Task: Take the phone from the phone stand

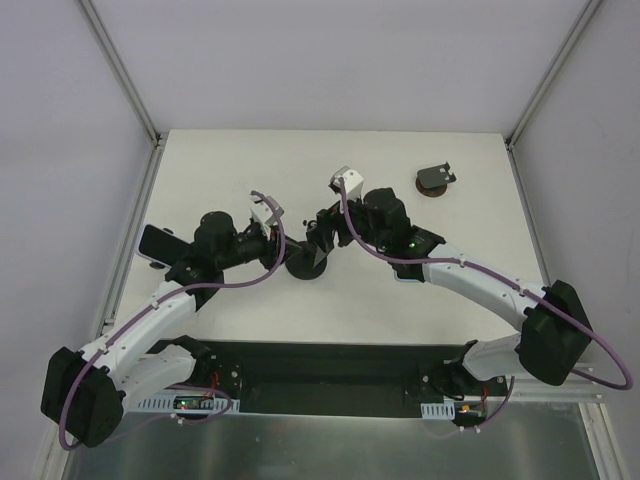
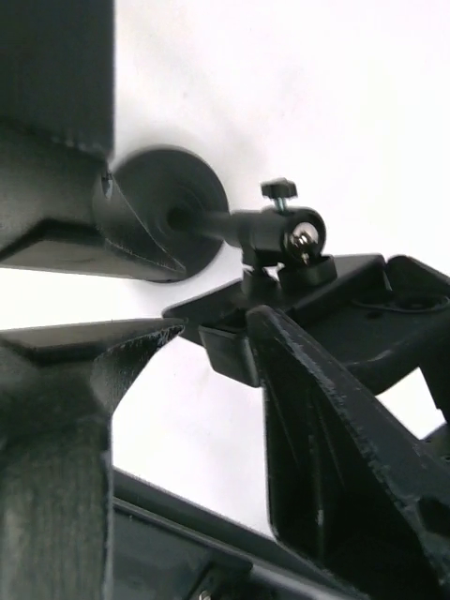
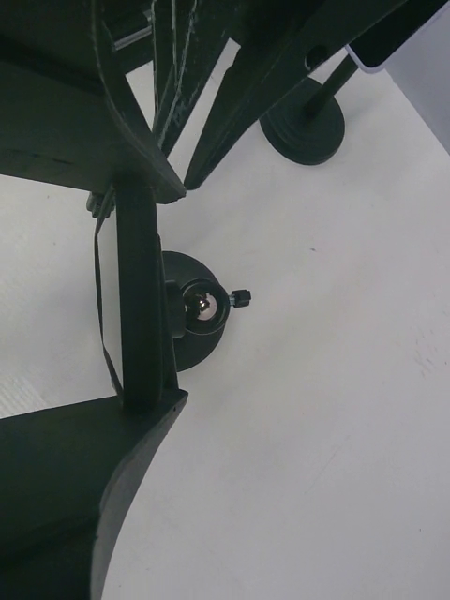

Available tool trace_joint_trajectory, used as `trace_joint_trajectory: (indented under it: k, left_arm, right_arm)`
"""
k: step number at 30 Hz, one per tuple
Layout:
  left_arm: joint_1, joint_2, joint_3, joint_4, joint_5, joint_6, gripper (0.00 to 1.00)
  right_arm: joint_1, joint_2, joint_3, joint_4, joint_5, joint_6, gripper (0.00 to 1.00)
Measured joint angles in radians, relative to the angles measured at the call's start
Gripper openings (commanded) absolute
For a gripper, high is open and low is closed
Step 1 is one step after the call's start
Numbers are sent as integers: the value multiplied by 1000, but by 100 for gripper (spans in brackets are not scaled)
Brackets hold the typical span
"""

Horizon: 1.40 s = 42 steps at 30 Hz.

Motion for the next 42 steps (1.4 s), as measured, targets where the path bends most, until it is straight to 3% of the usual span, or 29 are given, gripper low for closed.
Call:
trace_joint_trajectory:
  k: [1, 4, 7, 11, 21, 37, 40, 42]
  left_arm:
    - [2, -3, 0, -6, -19, 3, 52]
    - [-9, -25, -1, -10, -74, -9, 79]
    - [-57, -69, -4, -5, -138, -31, 91]
    - [-116, -143, -43, 29, -231, -68, 96]
    - [-173, -75, -116, 147, -406, -97, 92]
    - [-186, 89, -124, 348, -440, -95, 80]
    - [-187, 98, -124, 362, -437, -98, 63]
    - [-193, 106, -124, 374, -432, -100, 37]
  right_arm:
    - [-4, -3, 0, -4, 13, 1, 1]
    - [1, -5, 0, -10, 76, 12, 1]
    - [25, -5, 0, -11, 145, 31, 1]
    - [69, -5, 1, -20, 239, 55, 1]
    - [138, -5, 23, -77, 389, 102, 1]
    - [146, -4, 48, -130, 425, 158, 1]
    - [146, -2, 54, -139, 426, 164, 1]
    - [146, 3, 59, -141, 428, 167, 1]
